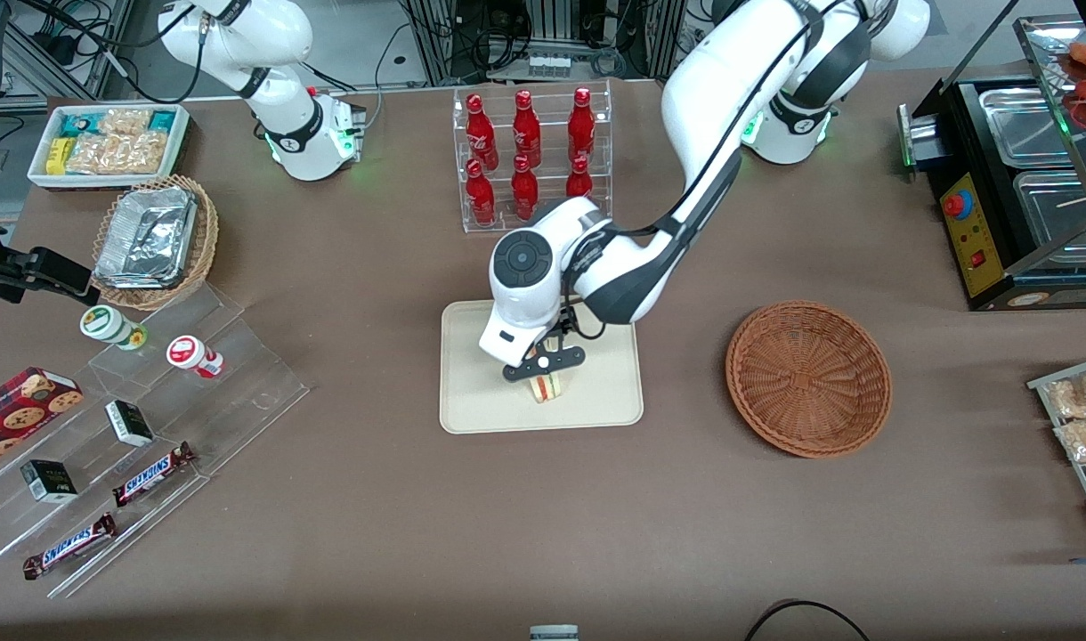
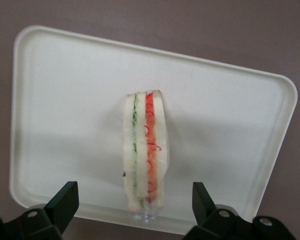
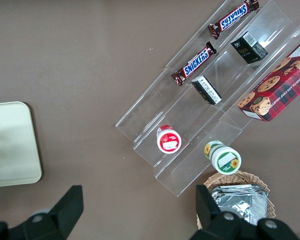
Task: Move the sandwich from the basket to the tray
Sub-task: 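Lower the sandwich onto the tray and open the left gripper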
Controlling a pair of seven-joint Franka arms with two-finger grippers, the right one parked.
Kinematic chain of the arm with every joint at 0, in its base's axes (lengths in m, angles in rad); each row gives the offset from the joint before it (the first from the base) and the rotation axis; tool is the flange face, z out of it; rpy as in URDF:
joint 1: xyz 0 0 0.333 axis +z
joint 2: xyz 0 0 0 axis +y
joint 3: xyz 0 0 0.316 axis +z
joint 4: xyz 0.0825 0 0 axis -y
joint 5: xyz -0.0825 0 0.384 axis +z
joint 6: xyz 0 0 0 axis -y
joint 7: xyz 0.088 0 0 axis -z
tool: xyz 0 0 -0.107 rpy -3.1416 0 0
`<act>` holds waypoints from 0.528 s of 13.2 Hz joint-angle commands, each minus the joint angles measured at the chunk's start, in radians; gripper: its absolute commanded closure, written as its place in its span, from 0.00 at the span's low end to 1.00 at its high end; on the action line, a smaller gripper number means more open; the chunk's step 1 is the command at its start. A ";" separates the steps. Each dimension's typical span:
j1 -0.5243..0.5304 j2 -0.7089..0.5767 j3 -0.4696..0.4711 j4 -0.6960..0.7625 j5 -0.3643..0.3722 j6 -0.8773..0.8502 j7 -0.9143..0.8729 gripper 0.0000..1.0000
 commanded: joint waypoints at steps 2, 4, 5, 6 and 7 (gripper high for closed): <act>0.061 -0.119 0.005 -0.090 0.016 -0.055 0.074 0.00; 0.106 -0.195 0.003 -0.179 0.011 -0.058 0.178 0.00; 0.135 -0.235 0.007 -0.230 0.010 -0.058 0.229 0.00; 0.183 -0.276 0.002 -0.282 0.013 -0.055 0.269 0.00; 0.214 -0.319 0.000 -0.327 0.010 -0.052 0.328 0.00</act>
